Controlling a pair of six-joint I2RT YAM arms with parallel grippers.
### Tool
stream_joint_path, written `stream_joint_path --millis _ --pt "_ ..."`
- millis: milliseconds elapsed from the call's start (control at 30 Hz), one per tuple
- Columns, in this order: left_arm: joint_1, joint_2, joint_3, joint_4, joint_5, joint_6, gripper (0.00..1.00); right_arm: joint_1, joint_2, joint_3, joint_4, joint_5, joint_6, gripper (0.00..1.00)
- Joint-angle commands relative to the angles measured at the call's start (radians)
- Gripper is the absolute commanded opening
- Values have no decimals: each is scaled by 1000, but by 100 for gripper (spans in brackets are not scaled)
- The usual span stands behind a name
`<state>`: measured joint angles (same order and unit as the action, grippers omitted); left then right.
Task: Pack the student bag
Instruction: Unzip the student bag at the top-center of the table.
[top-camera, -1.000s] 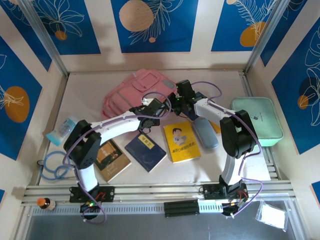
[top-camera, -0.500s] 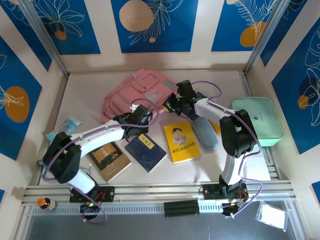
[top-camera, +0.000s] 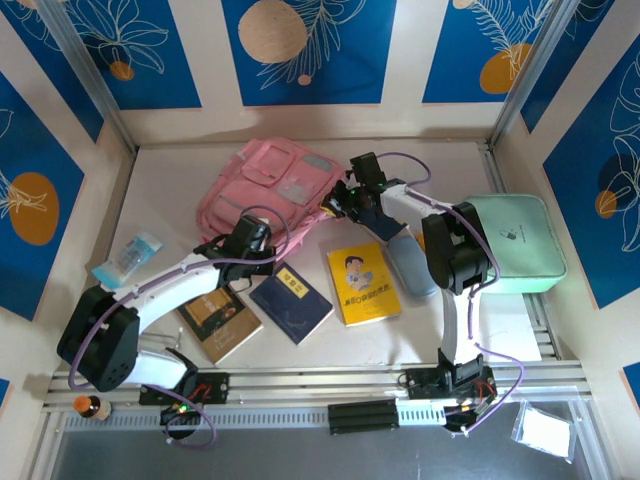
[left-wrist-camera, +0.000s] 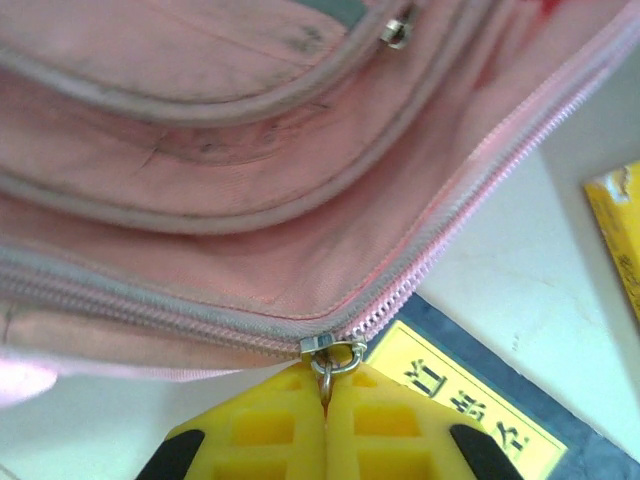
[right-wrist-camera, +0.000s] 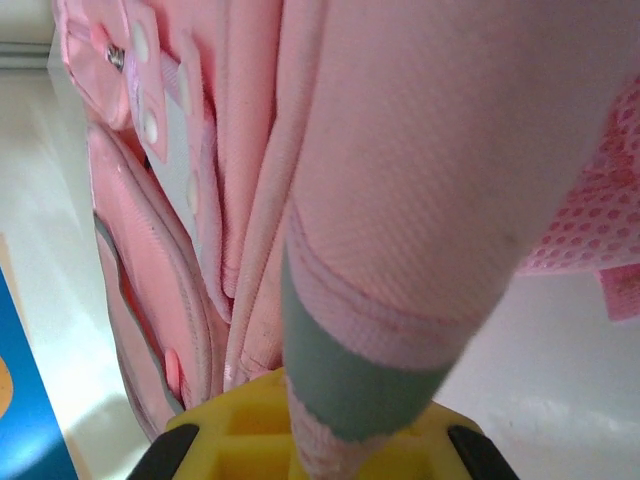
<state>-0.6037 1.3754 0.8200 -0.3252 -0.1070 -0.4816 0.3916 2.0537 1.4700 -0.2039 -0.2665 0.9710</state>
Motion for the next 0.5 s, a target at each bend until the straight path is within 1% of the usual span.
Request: stream_joint_path --millis 0,100,167,200,300,400,467 --pt "5 -11 51 -37 102 69 0 -26 -2 50 -10 11 -69 13" --pt "3 22 107 -62 152 52 0 -45 -30 50 -34 32 -85 29" --pt "1 54 153 -76 178 42 0 -51 -74 26 -42 62 -89 42" --pt "-1 73 176 -86 185 39 0 -51 -96 19 -60 78 -91 45" --pt "-2 129 252 -110 204 35 0 -45 -164 -6 -142 123 -57 48" --pt "-2 182 320 -119 238 36 0 -37 -231 -83 -126 56 21 49" --pt "-3 218 366 -129 269 43 0 -20 -270 -148 -88 39 87 50"
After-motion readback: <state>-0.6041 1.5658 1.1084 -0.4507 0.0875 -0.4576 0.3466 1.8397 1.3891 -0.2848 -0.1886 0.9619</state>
